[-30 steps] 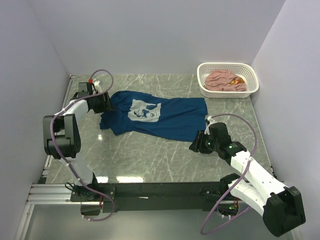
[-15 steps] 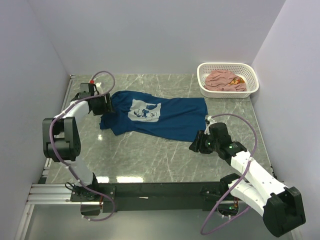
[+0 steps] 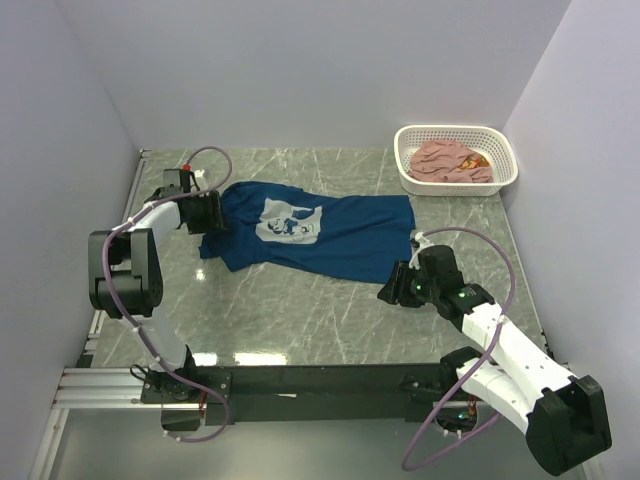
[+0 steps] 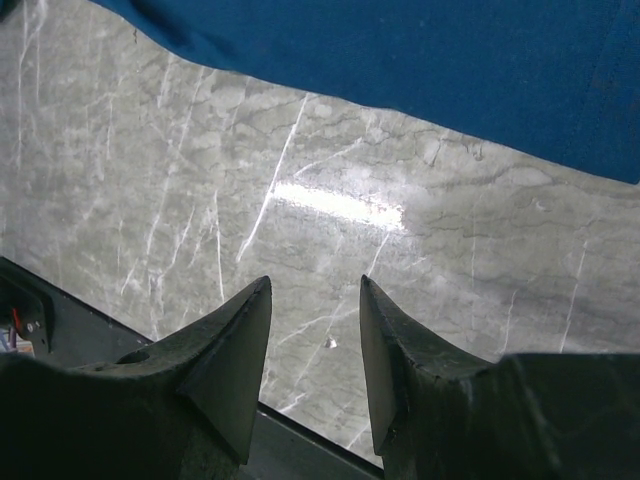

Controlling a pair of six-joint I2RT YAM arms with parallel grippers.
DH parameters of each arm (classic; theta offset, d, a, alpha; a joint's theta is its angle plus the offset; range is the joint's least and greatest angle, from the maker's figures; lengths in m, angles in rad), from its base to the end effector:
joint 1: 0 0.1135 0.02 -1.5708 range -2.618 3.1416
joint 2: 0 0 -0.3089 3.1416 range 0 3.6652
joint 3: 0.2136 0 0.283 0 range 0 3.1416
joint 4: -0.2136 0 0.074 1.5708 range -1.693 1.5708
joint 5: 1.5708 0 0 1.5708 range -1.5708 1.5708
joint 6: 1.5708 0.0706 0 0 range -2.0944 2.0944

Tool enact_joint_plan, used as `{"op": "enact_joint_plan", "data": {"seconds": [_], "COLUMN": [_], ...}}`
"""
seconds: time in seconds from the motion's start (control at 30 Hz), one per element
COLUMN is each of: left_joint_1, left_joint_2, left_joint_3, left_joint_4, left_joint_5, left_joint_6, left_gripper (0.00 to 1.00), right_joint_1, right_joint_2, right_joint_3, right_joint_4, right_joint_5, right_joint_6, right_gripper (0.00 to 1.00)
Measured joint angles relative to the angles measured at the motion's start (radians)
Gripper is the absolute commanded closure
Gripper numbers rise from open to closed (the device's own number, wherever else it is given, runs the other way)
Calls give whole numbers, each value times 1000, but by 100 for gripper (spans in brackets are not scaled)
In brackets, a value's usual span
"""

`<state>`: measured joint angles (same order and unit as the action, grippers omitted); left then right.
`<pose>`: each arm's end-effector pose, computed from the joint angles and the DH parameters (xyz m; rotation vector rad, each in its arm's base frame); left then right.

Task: Fold and stack the t-shirts
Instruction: Flatten the tshirt out

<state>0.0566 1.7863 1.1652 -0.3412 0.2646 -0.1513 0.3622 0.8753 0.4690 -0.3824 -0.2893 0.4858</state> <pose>0.4275 0.0057 0.1865 -0.1569 2.5195 -0.3728 0.1796 0.0896 0.1960 0.0045 2.4463 0.7384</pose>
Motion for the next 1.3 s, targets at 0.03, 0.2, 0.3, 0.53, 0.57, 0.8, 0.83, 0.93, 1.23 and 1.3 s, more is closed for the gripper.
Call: {"op": "enact_joint_plan", "data": {"seconds": [0.03, 0.2, 0.3, 0.53, 0.57, 0.8, 0.83, 0.93, 1.23, 1.3], "left_joint_1": [0, -1, -4, -6, -7, -42, -46, -47, -47, -47], "left_joint_2": [0, 0, -8, -200, -236, -628, -689, -842, -1025, -1032], "left_joint_3": [0, 0, 0, -72, -95, -415, -440, -454, -418, -402], "left_joint_4": [0, -16, -43, -160, -173, -290, -327, -412, -614, -631], "left_joint_5": [2, 19, 32, 84, 92, 193, 204, 209, 51, -2], "left_joint_6": [2, 5, -8, -167, -192, -422, -446, -500, -575, -576], "left_gripper": [56, 80, 94, 99, 99, 92, 87, 82, 40, 39], "right_joint_1": [0, 0, 0, 0, 0, 2, 2, 5, 8, 8], "right_joint_2": [0, 0, 0, 2, 4, 67, 75, 90, 137, 147], "right_joint_3": [0, 0, 0, 2, 3, 18, 20, 23, 55, 68], "right_joint_4": [0, 1, 1, 1, 2, 17, 23, 34, 29, 21], "right_joint_5": [-1, -9, -11, -27, -31, -60, -61, -63, -1, 39], "right_joint_6": [0, 4, 5, 8, 8, 6, 7, 7, 3, 3], "right_gripper": [52, 52, 52, 53, 53, 53, 53, 52, 52, 52]}}
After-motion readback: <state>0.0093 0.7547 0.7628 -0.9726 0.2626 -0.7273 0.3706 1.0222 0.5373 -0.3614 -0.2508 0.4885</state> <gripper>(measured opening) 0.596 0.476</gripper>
